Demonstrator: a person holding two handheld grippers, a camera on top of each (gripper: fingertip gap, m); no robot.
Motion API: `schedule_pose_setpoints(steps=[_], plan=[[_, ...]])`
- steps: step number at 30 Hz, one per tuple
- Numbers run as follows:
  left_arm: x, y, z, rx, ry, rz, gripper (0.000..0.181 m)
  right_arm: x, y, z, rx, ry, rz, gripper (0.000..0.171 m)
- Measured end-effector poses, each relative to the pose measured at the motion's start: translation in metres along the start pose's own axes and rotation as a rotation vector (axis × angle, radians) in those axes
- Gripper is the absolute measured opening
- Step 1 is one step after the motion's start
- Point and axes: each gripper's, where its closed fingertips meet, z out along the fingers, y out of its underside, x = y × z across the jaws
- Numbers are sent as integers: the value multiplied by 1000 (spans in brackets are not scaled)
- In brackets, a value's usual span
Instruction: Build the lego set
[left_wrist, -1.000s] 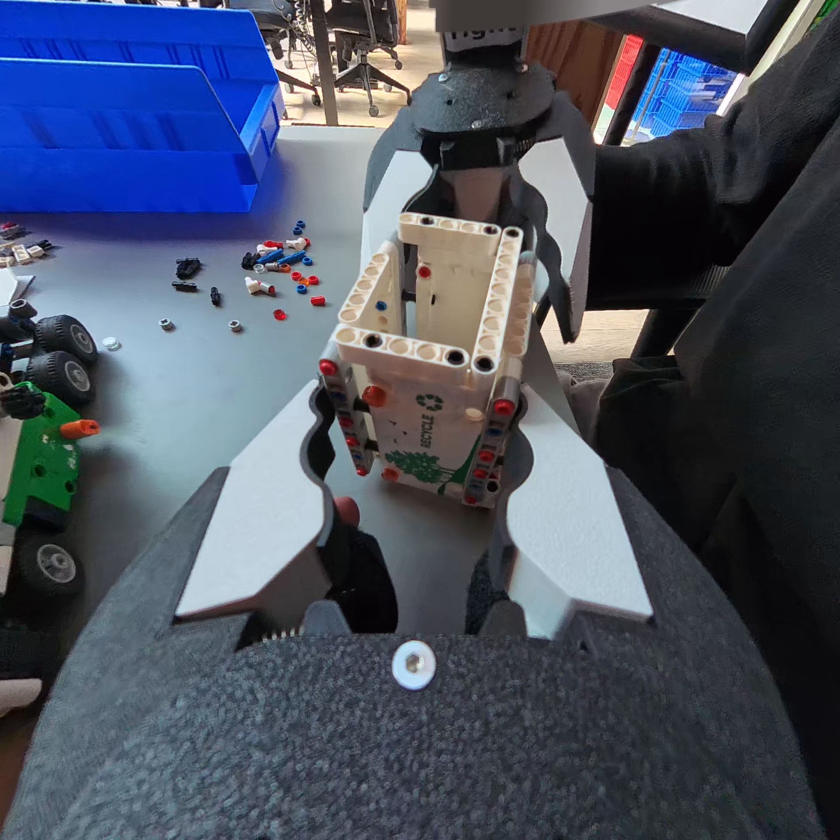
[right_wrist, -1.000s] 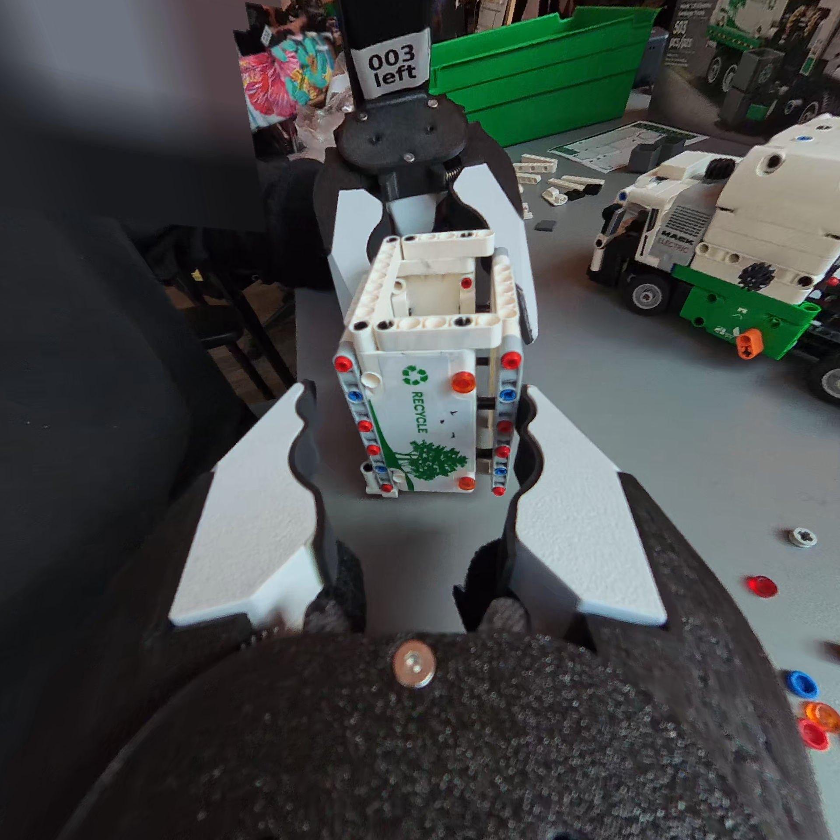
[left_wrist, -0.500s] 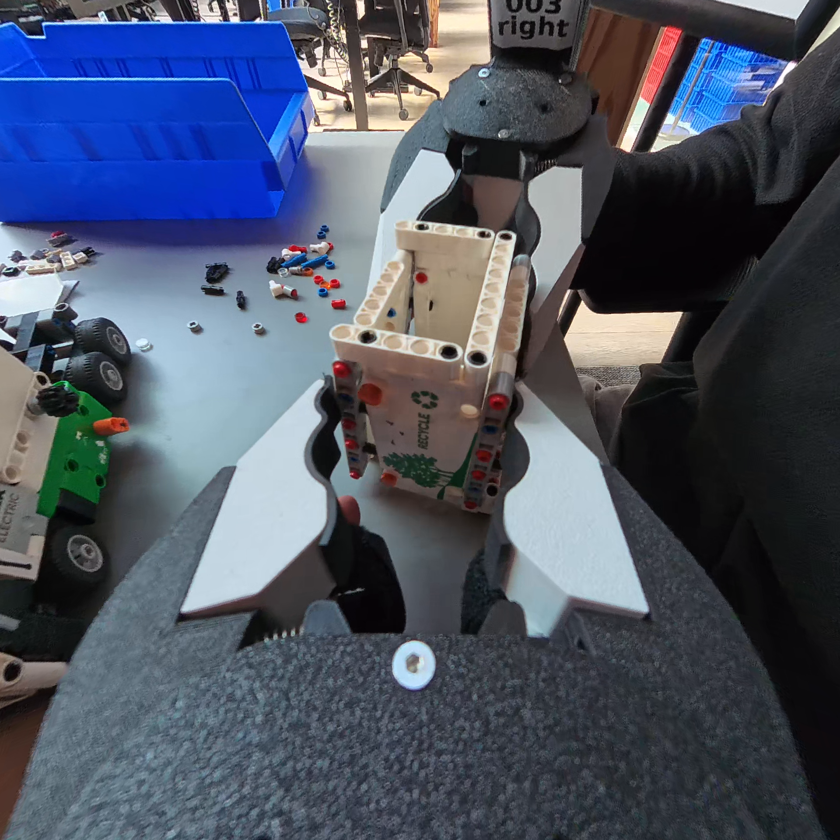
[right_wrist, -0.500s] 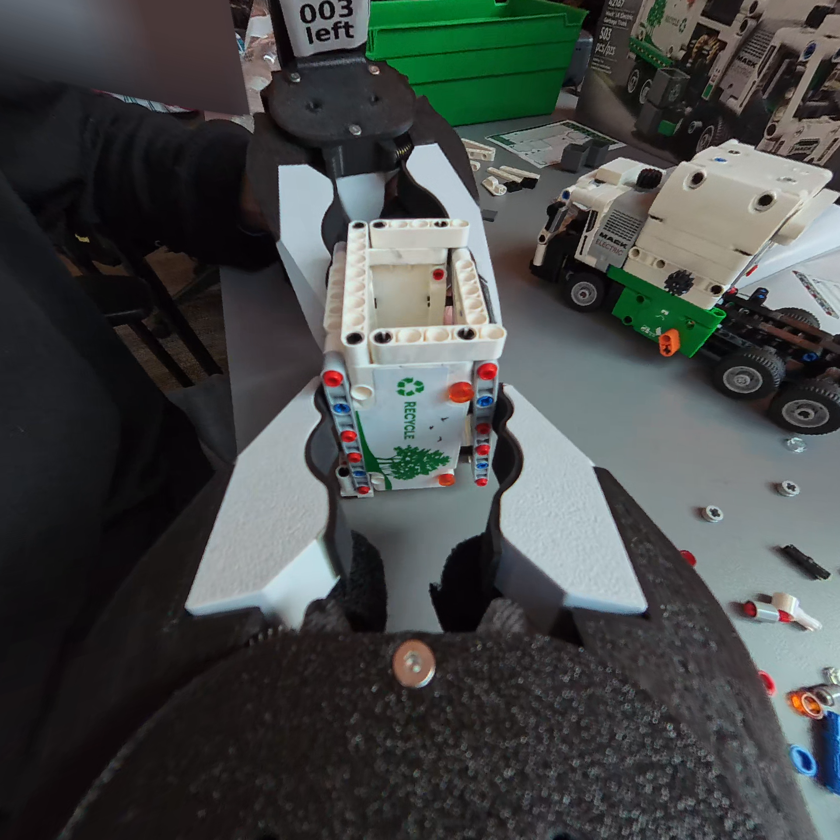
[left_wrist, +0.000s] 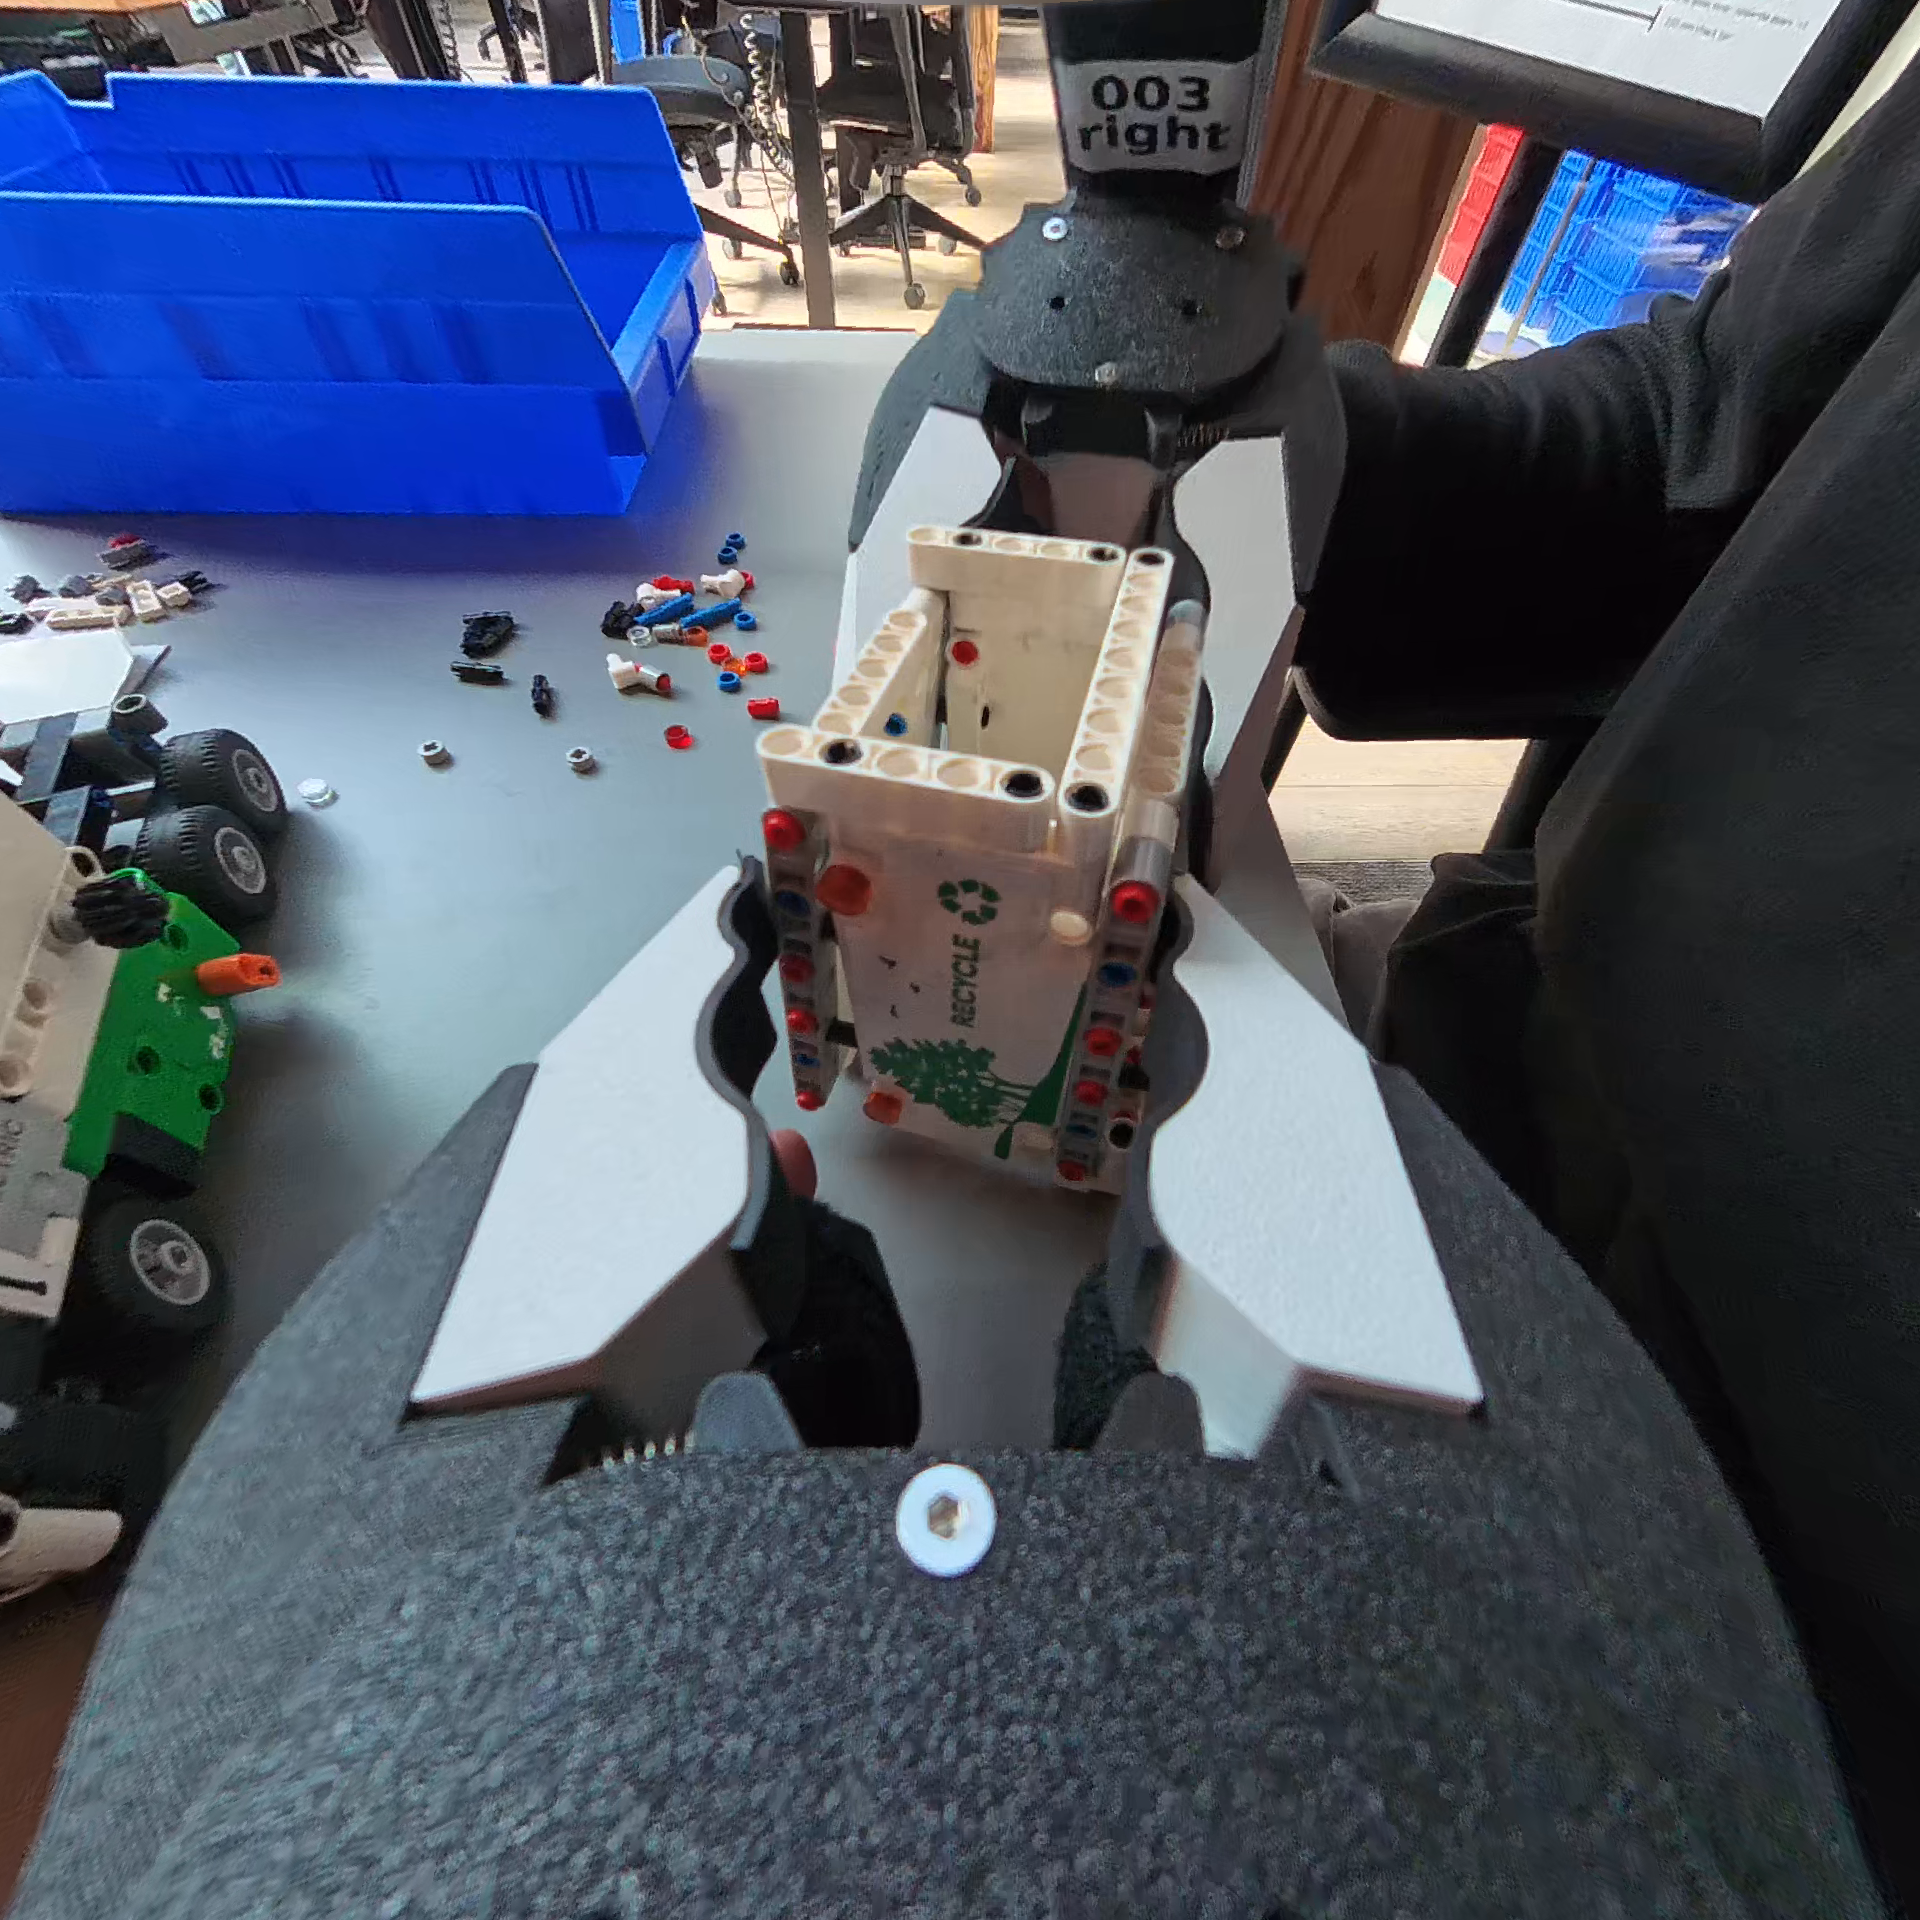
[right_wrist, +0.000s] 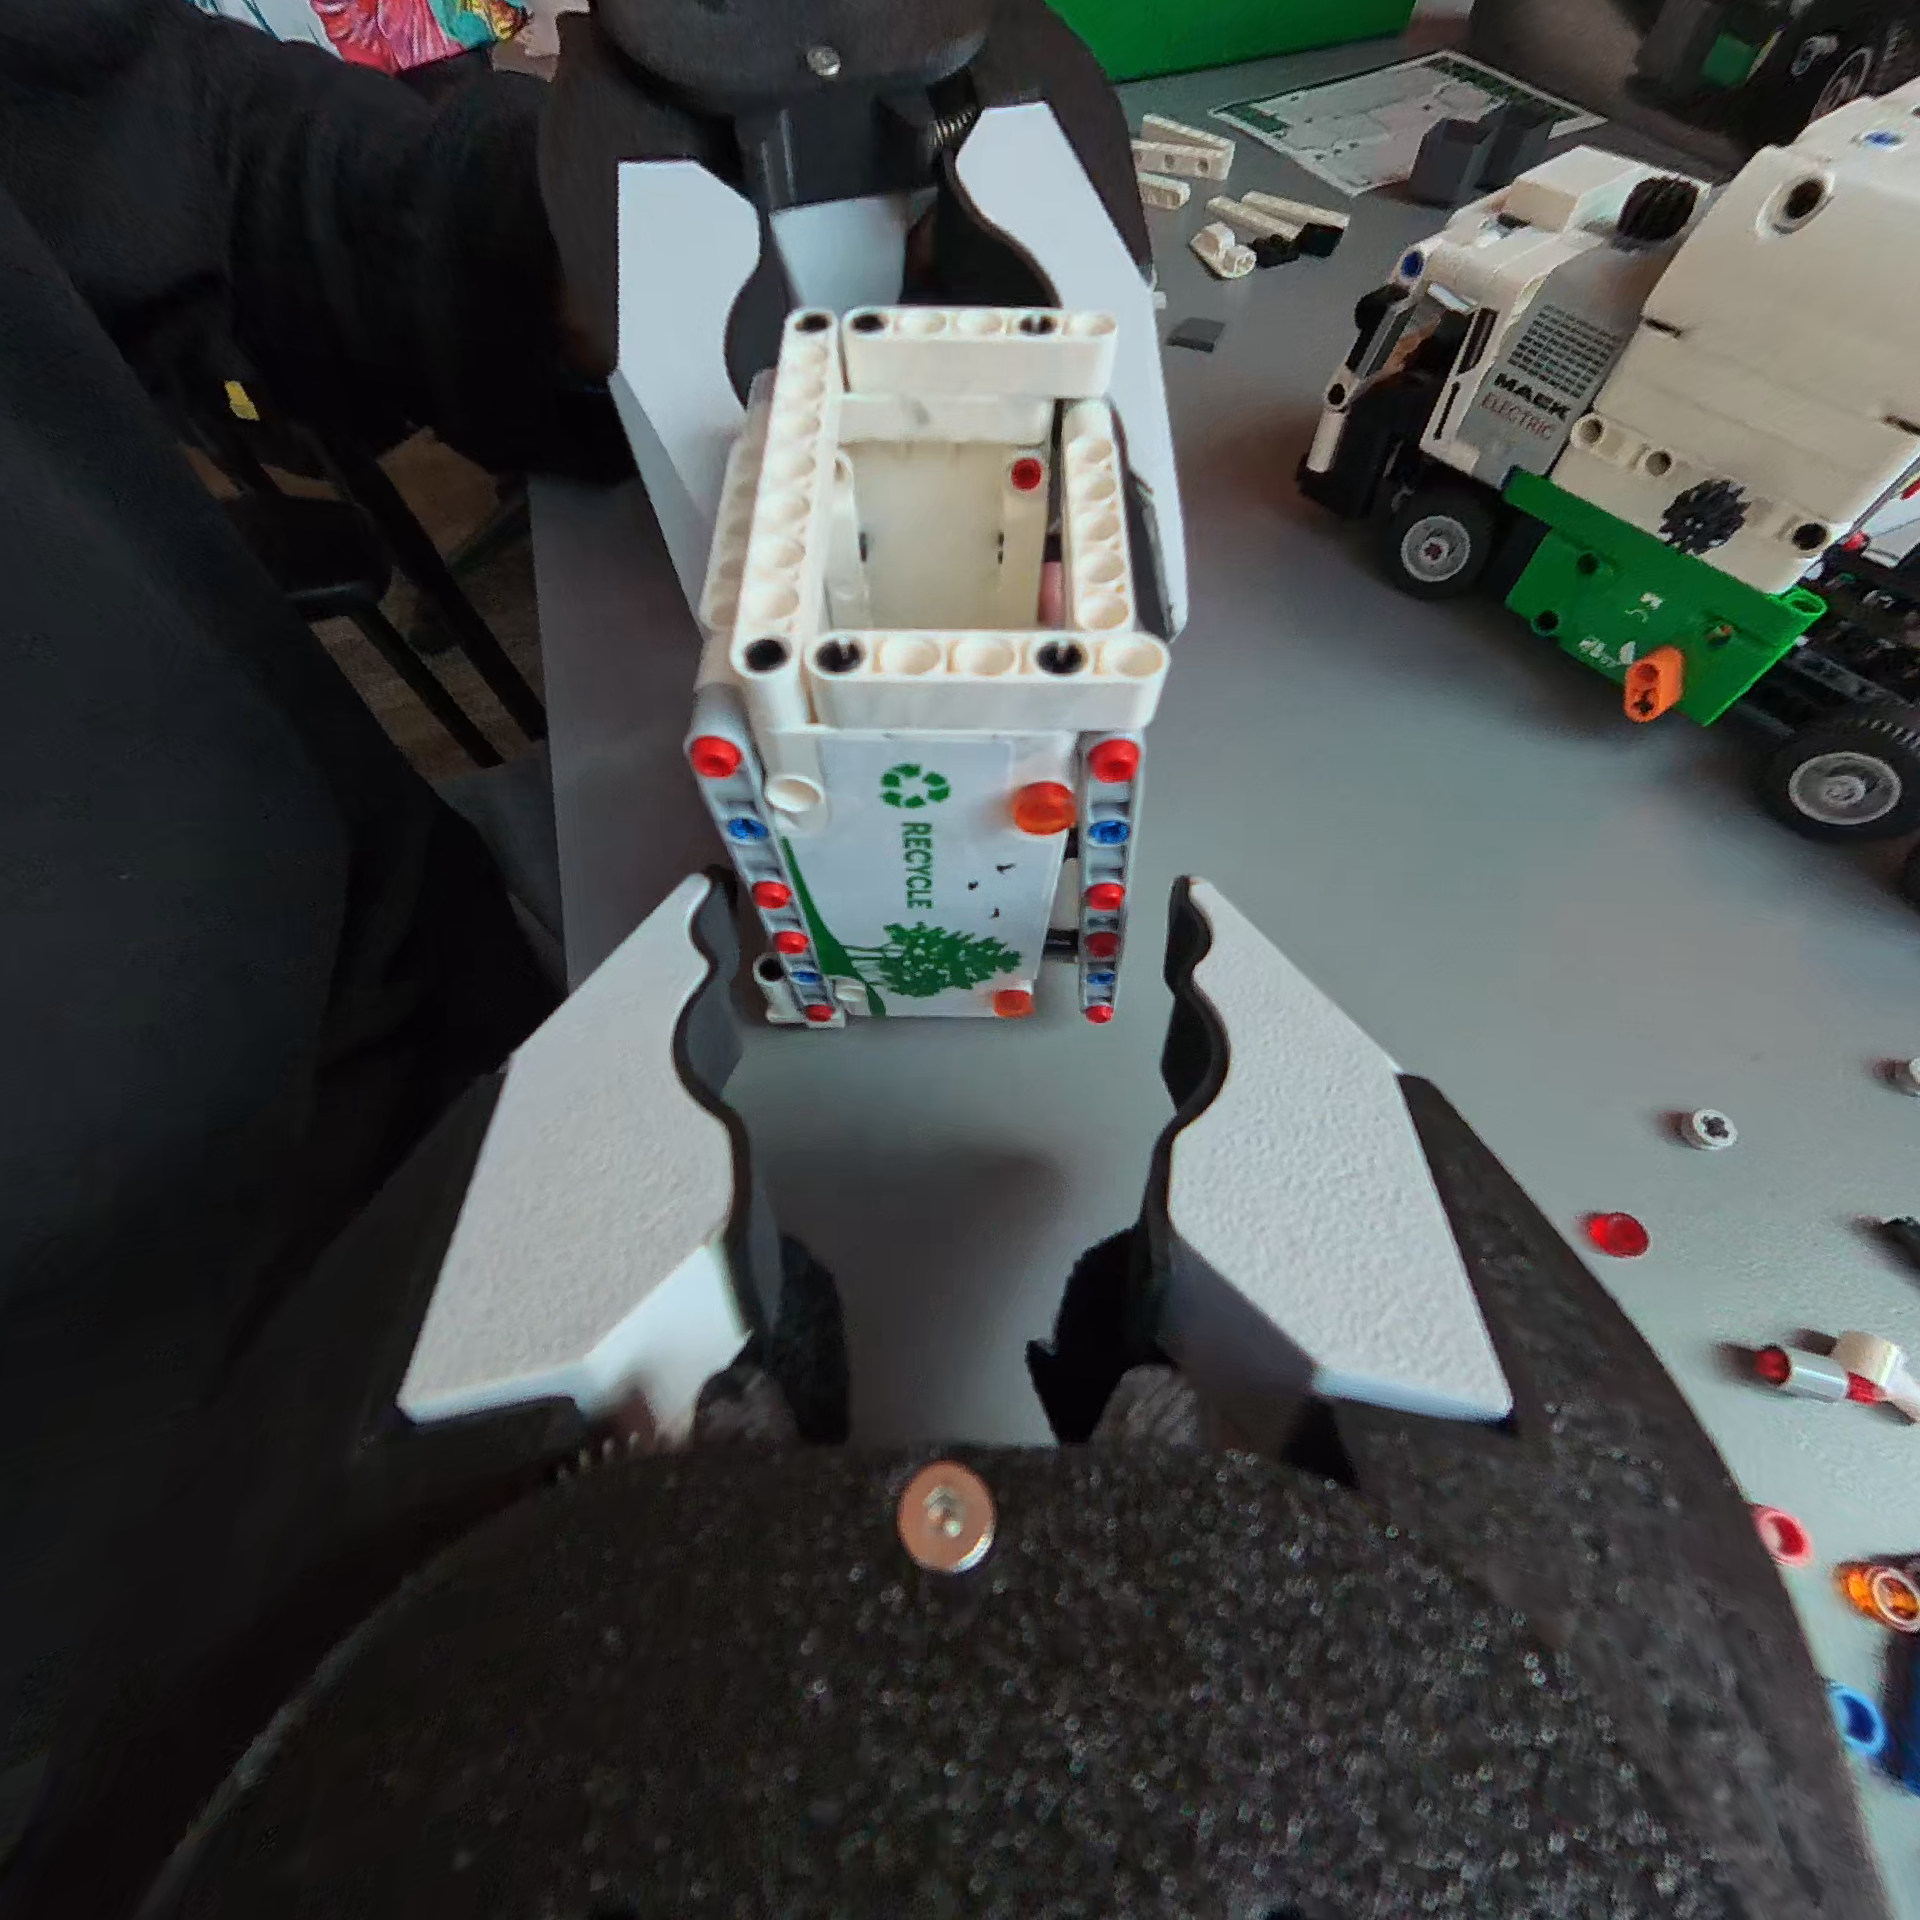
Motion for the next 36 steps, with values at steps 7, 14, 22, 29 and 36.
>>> schedule_pose_setpoints(steps=[7, 14, 22, 29, 36], plan=[[2, 30, 7, -190, 8, 51, 87, 0, 2, 8, -37, 0, 3, 73], [1, 30, 9, -196, 66, 45, 73, 3, 12, 6, -85, 9, 7, 73], [-2, 30, 10, -200, 59, 41, 66, 4, 13, 6, -91, 4, 8, 65], [-1, 30, 10, -198, 54, 48, 66, 3, 12, 6, -85, 12, 9, 65], [1, 7, 6, -61, 24, 59, 85, -3, -17, -8, 86, 7, 6, 78]])
